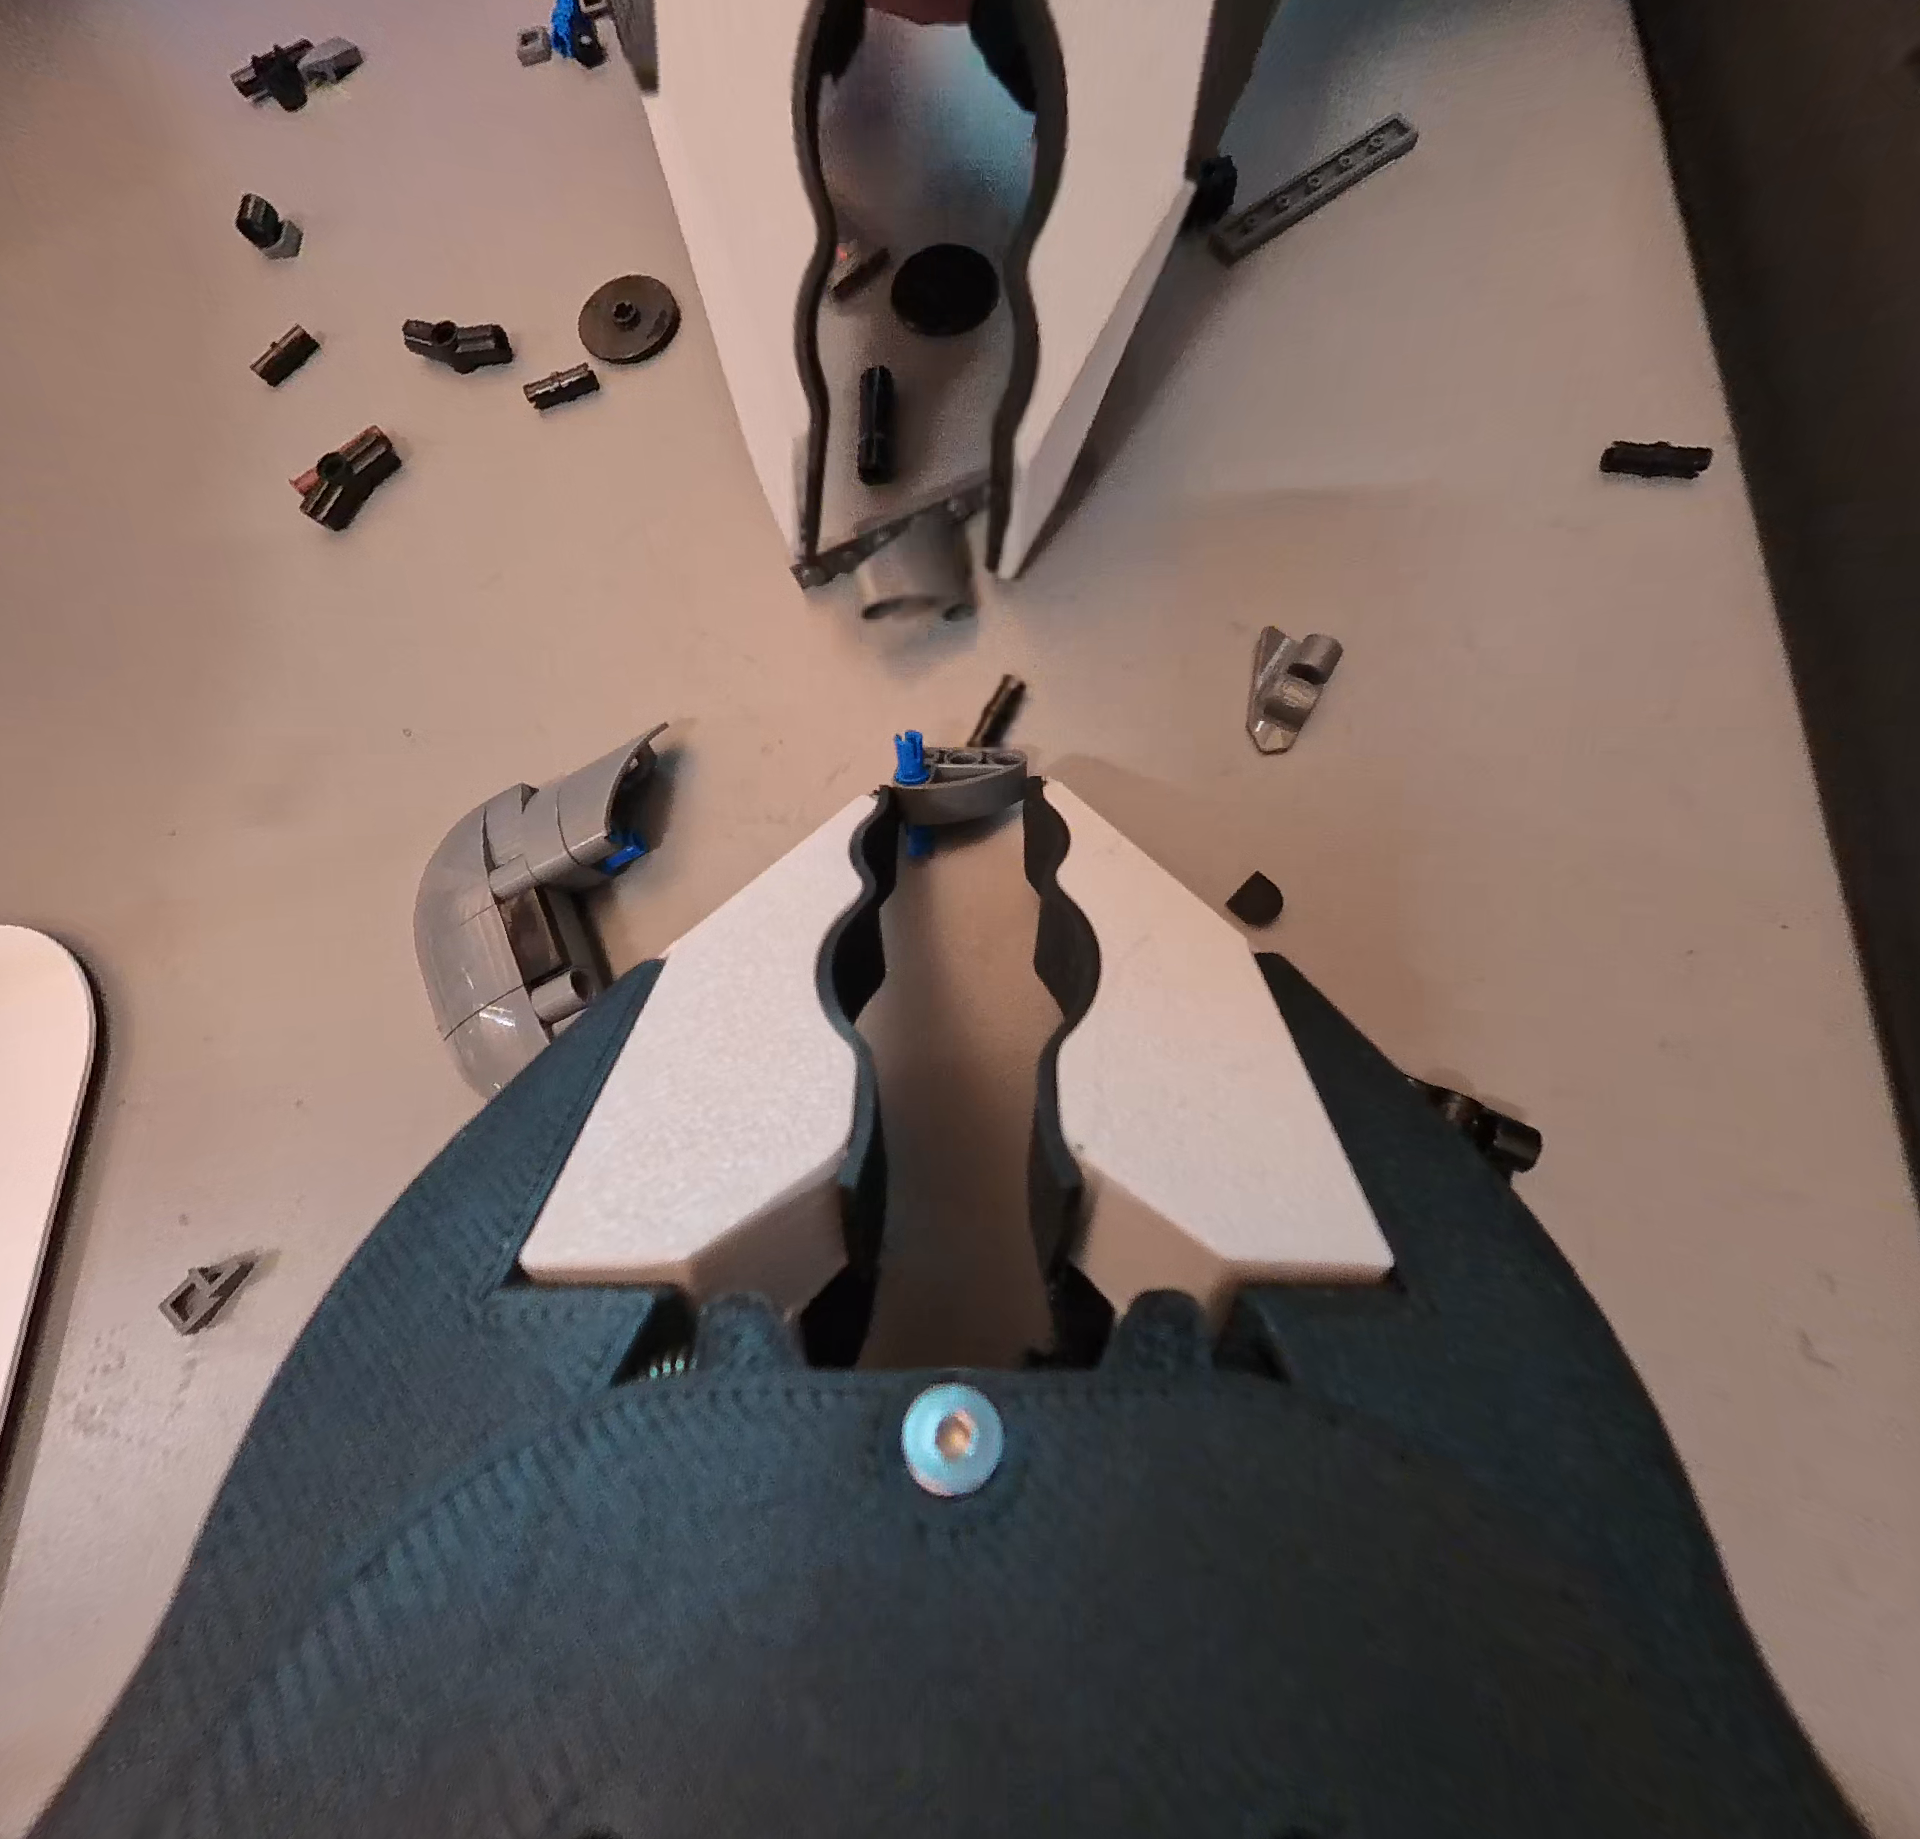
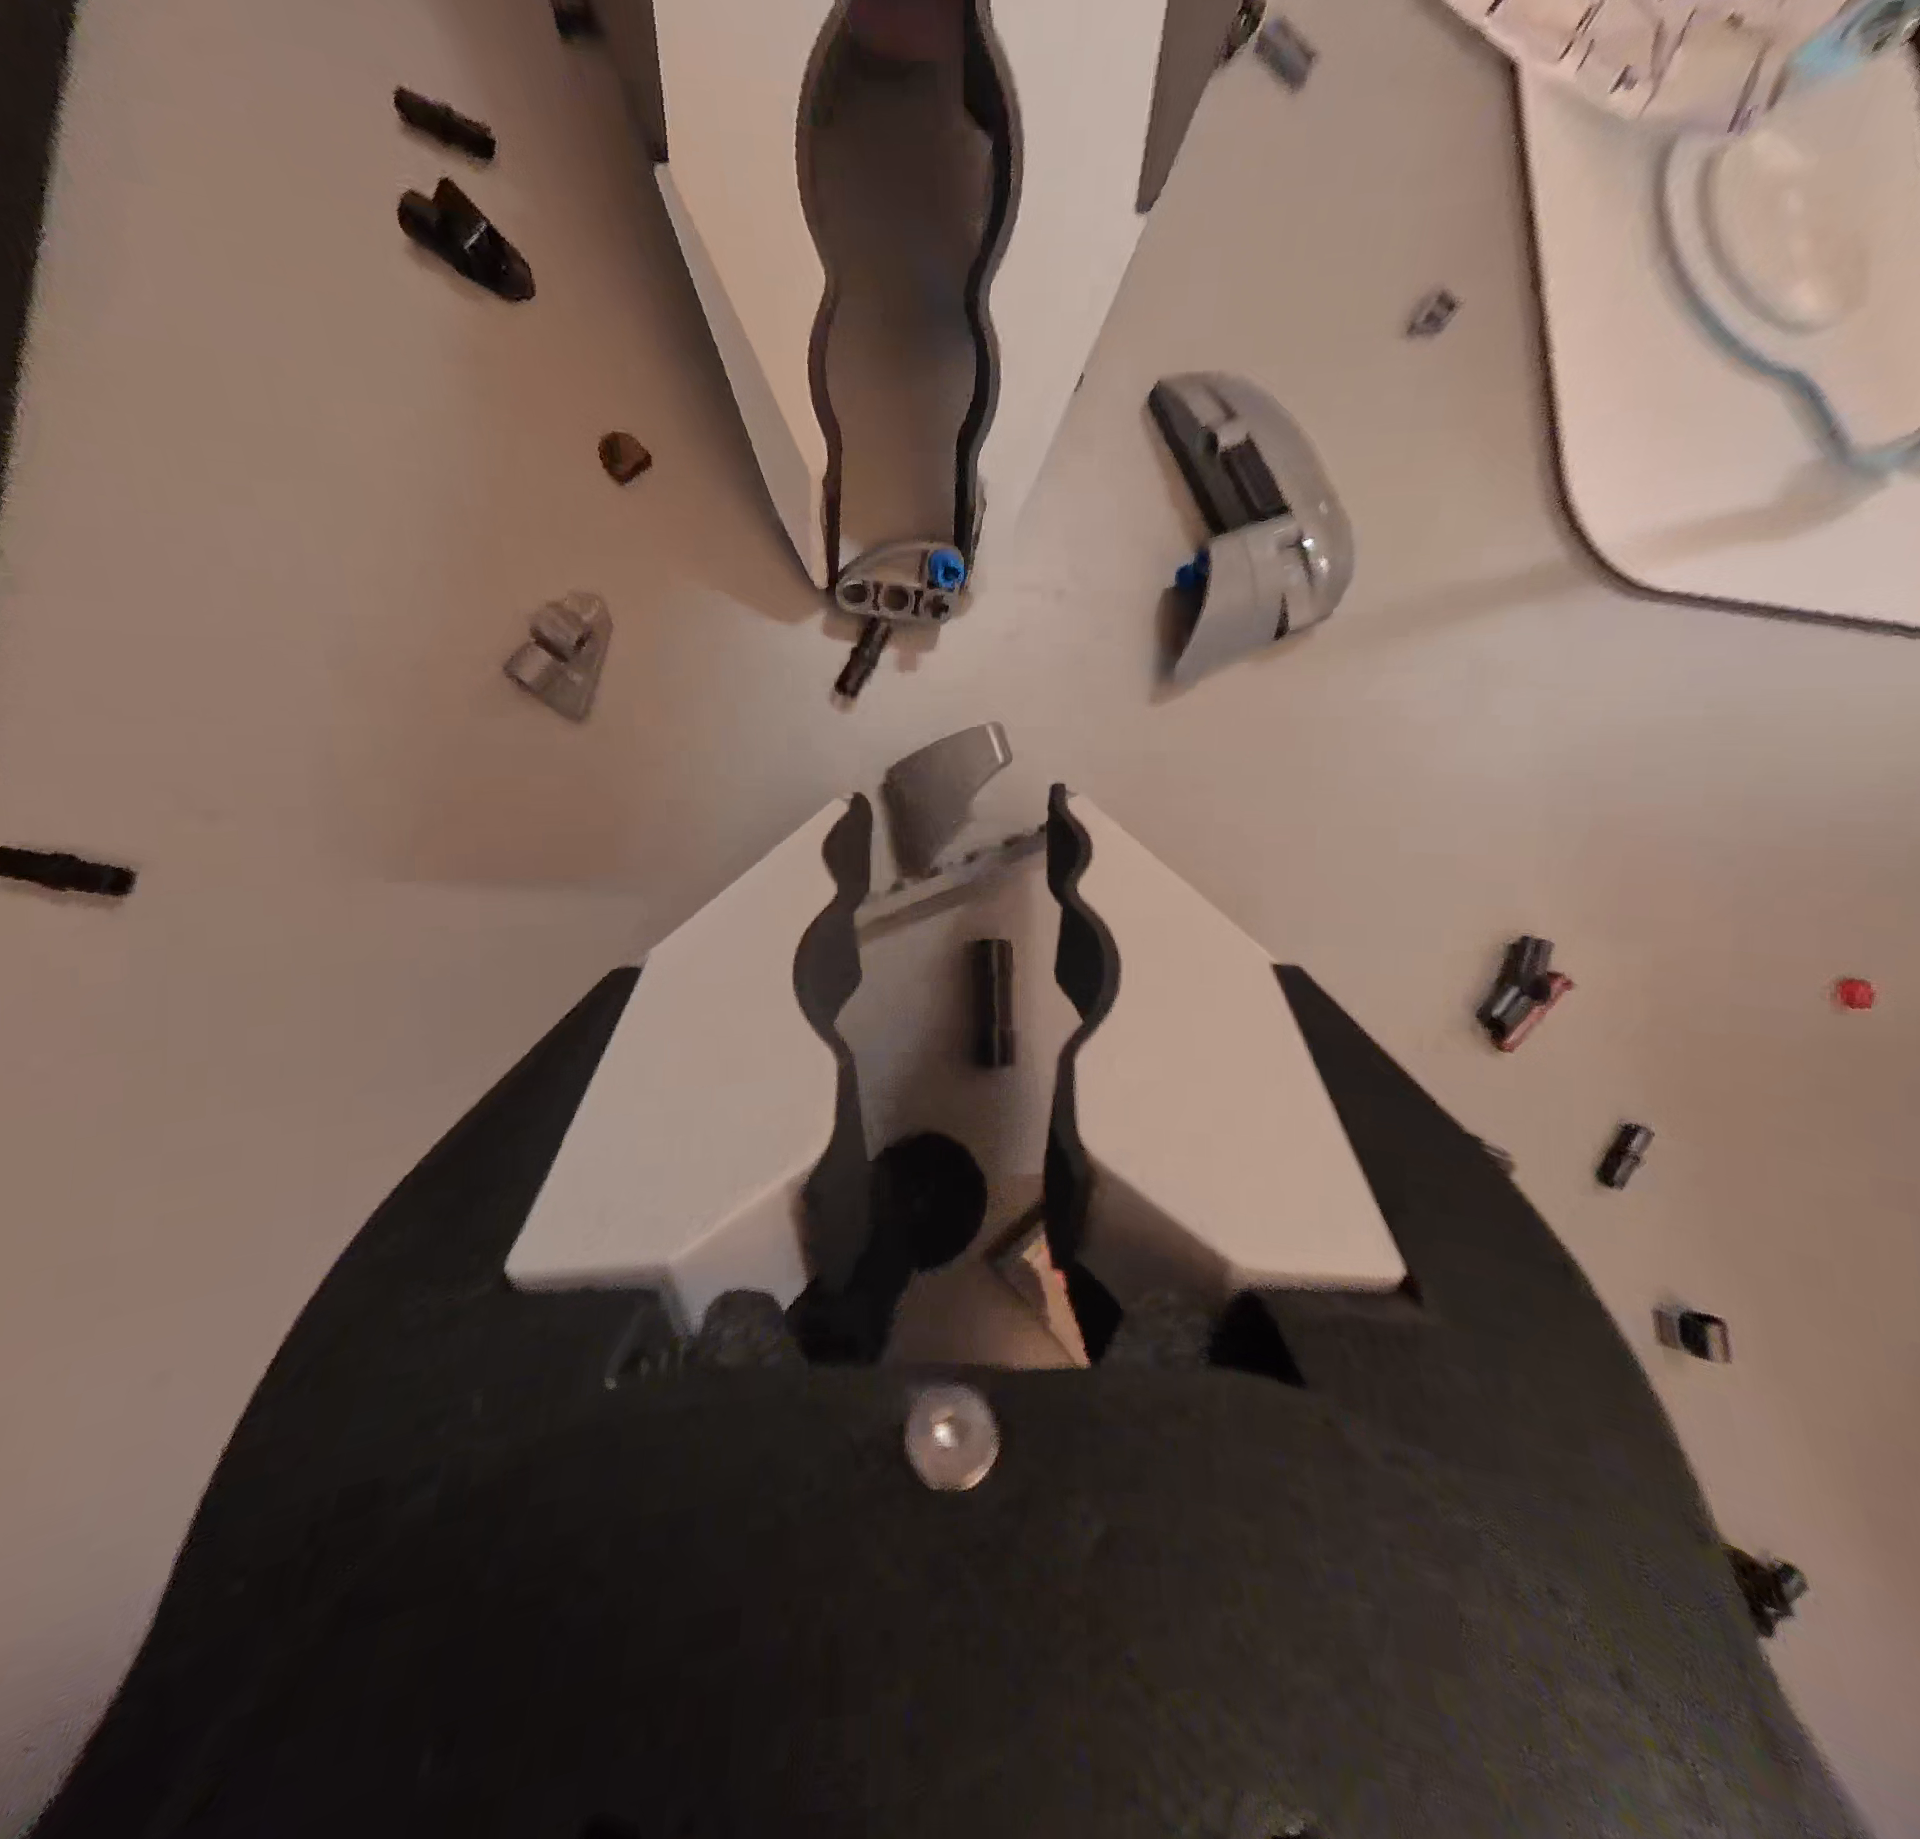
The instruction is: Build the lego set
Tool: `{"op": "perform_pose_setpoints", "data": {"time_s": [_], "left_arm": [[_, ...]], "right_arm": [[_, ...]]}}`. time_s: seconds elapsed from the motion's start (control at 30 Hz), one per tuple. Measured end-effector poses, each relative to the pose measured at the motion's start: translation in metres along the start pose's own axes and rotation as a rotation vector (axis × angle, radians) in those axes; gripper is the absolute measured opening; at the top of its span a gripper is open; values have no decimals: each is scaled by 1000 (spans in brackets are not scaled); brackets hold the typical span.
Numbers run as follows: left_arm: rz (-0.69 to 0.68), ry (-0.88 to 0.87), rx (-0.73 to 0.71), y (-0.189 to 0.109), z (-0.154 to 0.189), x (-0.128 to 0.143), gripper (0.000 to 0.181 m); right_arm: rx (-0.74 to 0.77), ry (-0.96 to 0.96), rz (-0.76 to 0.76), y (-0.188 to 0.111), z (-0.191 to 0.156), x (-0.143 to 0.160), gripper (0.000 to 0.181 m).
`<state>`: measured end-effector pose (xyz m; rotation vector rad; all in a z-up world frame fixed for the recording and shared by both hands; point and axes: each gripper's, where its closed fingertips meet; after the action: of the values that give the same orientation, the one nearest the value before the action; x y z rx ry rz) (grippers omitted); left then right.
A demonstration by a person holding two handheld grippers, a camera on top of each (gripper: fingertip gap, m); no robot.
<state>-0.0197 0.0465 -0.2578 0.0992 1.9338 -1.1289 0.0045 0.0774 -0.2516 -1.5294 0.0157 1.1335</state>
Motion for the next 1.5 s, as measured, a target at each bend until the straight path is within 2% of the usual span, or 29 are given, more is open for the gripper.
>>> {"op": "perform_pose_setpoints", "data": {"time_s": [0.07, 0.2, 0.33, 0.47, 0.63, 0.67, 0.77, 1.2, 1.4, 1.5], "left_arm": [[0, 1, -1, 0, 0, 0, 23], [0, 2, -2, 0, 0, 0, 23], [0, 3, 0, 0, 0, 0, 23], [0, 11, -5, 0, 0, -1, 23], [-8, 44, -27, 1, -1, -2, 23], [-10, 48, -31, 1, -1, -2, 23], [-22, 63, -45, 1, -2, -2, 23], [-51, 91, -68, 0, -3, -2, 23], [-61, 90, -71, 0, -4, -1, 23], [-63, 87, -68, -1, -4, 0, 22]], "right_arm": [[10, 12, -9, 0, 2, 1, 37], [16, 16, 12, -5, 4, -1, 35], [-15, 6, 5, -2, -3, -1, 30], [-11, 3, -11, 5, -2, -1, 13], [-9, -15, 3, 7, -3, -6, 10], [-7, -22, 13, 6, -4, -9, 3], [22, -39, 22, 3, -1, -14, 1], [0, -53, 18, 9, -7, -17, 0], [-2, -27, -5, 12, -5, -11, 13], [-8, -24, -5, 14, -6, -12, 12]]}}
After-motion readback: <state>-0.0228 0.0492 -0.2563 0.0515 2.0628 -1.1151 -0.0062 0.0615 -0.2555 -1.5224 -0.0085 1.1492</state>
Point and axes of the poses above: each gripper's, where its closed fingertips meet, y out along the fingers, x out of its underside, z = x × y across the jaws, and after that the axes turned 7 degrees about -x, right-handed
